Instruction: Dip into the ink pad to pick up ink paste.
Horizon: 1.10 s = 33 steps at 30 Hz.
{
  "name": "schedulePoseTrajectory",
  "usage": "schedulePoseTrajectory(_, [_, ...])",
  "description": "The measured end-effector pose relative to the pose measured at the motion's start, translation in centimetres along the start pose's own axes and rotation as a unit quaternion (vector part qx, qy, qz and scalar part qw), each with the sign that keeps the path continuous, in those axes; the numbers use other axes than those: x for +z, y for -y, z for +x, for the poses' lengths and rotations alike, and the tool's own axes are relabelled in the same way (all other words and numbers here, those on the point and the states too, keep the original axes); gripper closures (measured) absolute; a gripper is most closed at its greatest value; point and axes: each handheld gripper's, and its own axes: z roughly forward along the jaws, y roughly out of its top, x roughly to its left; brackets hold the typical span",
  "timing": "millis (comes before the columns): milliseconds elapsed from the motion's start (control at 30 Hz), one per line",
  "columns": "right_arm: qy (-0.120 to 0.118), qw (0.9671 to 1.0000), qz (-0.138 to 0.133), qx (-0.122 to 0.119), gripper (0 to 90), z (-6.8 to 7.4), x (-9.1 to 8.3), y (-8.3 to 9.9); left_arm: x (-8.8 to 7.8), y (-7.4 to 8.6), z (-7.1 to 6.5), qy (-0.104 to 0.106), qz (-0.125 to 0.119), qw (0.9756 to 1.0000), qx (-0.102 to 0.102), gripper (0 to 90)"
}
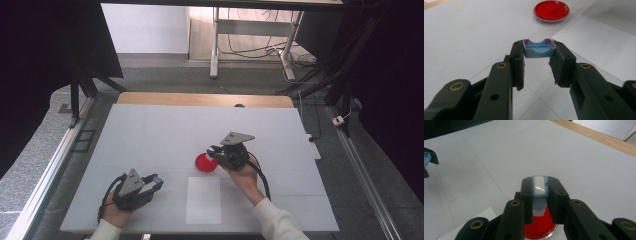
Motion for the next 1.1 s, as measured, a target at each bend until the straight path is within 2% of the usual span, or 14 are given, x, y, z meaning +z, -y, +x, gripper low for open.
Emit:
schedulePoseTrajectory(733, [0.004,0.9994,0.034,-0.009,75.2,-0.4,2.3,0.4,0.2,0.0,0.0,0.000,0.004,1.0000,0.001,64.6])
schedulePoseTrajectory(1100, [0.010,0.9989,0.043,-0.017,75.2,-0.2,2.5,0.4,0.3,0.0,0.0,0.001,0.005,1.0000,0.002,64.5])
